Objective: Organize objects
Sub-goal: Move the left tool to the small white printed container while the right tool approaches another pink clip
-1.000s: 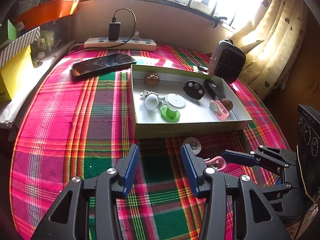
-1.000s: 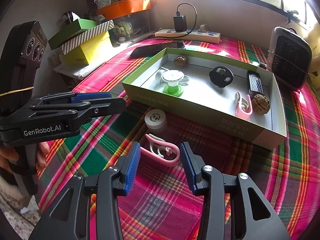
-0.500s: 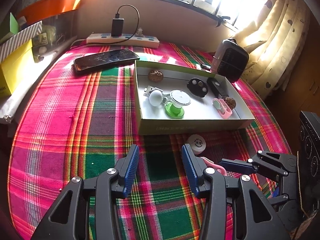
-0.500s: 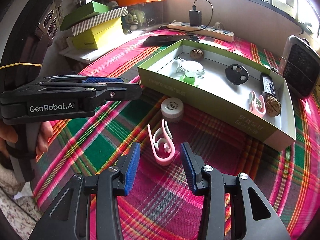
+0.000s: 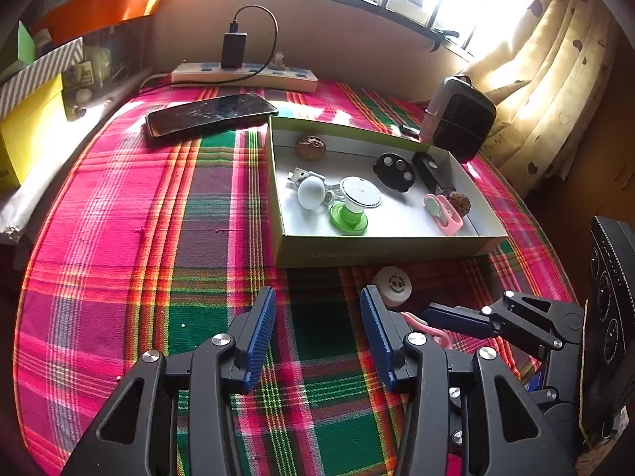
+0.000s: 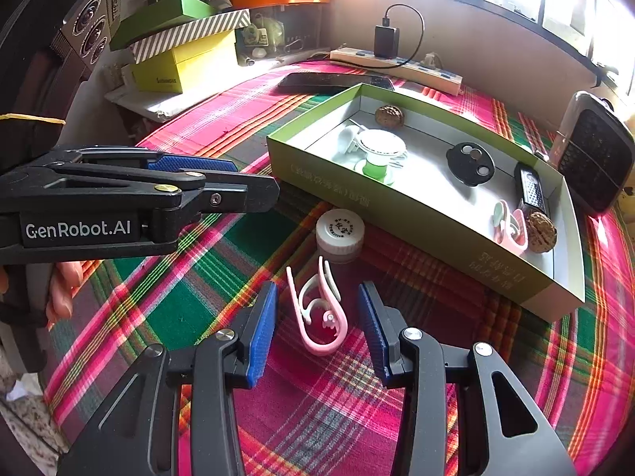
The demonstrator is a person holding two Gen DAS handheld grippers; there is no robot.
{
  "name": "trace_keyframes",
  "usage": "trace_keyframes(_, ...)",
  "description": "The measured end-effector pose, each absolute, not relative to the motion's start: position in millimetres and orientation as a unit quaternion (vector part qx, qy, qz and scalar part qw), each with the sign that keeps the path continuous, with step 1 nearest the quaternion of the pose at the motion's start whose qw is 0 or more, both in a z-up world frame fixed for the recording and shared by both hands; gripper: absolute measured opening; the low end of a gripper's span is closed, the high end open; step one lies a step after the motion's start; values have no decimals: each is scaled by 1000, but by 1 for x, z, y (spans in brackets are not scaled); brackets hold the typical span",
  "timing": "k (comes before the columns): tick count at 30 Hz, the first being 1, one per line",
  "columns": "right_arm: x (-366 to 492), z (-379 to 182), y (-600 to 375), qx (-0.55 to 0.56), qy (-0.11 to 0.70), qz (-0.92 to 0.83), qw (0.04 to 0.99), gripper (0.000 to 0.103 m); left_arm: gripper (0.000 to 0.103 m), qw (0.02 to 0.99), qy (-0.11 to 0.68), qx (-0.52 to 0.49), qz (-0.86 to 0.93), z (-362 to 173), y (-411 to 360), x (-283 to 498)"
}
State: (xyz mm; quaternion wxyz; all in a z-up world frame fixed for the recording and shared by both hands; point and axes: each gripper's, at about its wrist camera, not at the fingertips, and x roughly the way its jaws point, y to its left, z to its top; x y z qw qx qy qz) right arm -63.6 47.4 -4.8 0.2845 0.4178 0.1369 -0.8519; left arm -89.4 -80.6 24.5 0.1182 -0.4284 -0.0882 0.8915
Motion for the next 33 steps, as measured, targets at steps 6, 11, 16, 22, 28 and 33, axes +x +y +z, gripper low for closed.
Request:
trace_keyframes(6,-64,-4,53,415,135,-856,276,25,43,126,-88,-433,888,23,-76,-92)
trace_keyframes(11,-63,-4,62,416,130,-860,266,24,43,133,-86,-436,886,22,-71,-94)
trace_keyframes(16,-66,-4,75,419,128,-865,244,24,43,147,-81,-435,884,23,-62,-96)
trace_keyframes(22,-68,-3,93,422,118,-871,223,24,43,156,-67,-443,880,20,-47,-101)
trace_keyframes(28,-70,-4,106,422,109,-875,211,24,44,155,-55,-450,878,16,-36,-106)
trace_keyframes(33,-70,-4,108,420,107,-875,214,24,44,150,-43,-455,877,12,-28,-109)
